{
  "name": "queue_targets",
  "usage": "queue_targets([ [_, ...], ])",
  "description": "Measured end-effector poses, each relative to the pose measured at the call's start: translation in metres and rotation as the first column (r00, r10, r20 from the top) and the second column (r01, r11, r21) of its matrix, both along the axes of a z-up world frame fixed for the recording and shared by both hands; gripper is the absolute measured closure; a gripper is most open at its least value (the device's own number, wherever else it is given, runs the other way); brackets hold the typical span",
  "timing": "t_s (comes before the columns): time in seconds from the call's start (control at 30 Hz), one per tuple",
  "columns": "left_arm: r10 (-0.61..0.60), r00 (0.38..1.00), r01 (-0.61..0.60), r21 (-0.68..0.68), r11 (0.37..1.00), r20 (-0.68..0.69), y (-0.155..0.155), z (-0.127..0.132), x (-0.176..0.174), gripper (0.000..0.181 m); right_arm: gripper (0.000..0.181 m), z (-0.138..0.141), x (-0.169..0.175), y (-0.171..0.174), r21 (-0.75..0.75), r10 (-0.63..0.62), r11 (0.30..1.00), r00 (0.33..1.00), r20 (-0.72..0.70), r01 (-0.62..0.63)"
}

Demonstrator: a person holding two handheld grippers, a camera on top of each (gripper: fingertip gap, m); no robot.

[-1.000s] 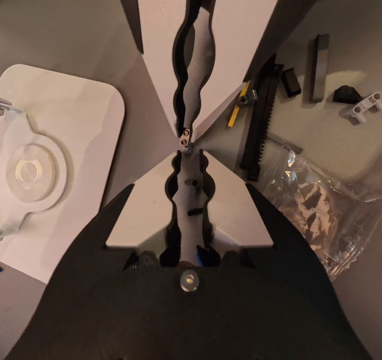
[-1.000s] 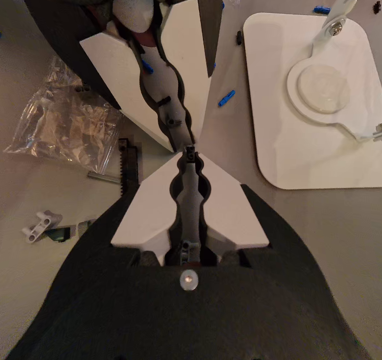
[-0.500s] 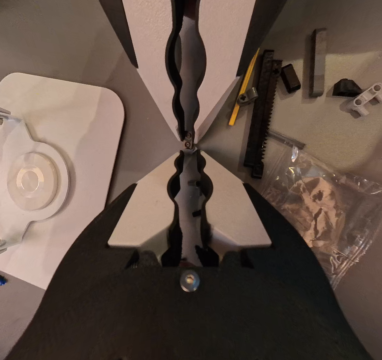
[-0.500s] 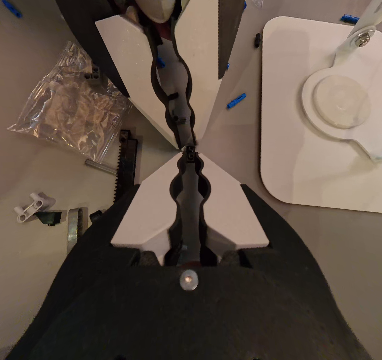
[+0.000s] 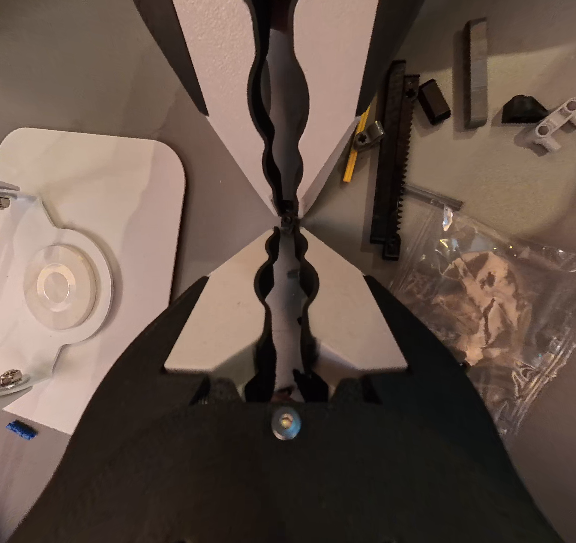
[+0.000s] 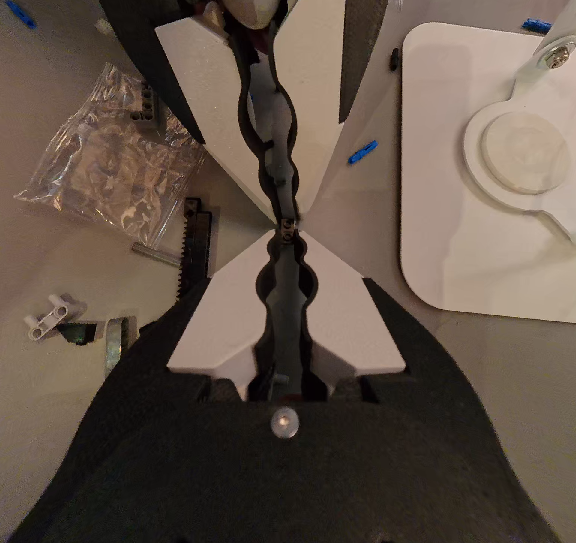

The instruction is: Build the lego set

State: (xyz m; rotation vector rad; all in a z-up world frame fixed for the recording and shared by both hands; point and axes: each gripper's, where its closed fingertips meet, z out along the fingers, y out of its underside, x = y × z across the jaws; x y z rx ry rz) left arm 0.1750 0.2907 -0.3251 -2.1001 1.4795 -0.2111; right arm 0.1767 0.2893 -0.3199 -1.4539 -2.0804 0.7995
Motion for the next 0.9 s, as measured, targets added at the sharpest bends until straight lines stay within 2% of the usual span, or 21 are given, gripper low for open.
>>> queue_targets([
  [0.9, 0.02, 1.0, -0.02, 0.006, 1.0, 0.016, 0.0005, 0.0069, -0.0023, 0.167, 0.175, 0.0036, 0.0009, 0.002, 0.021, -0.013, 1.0, 1.0, -0.019, 0.013],
])
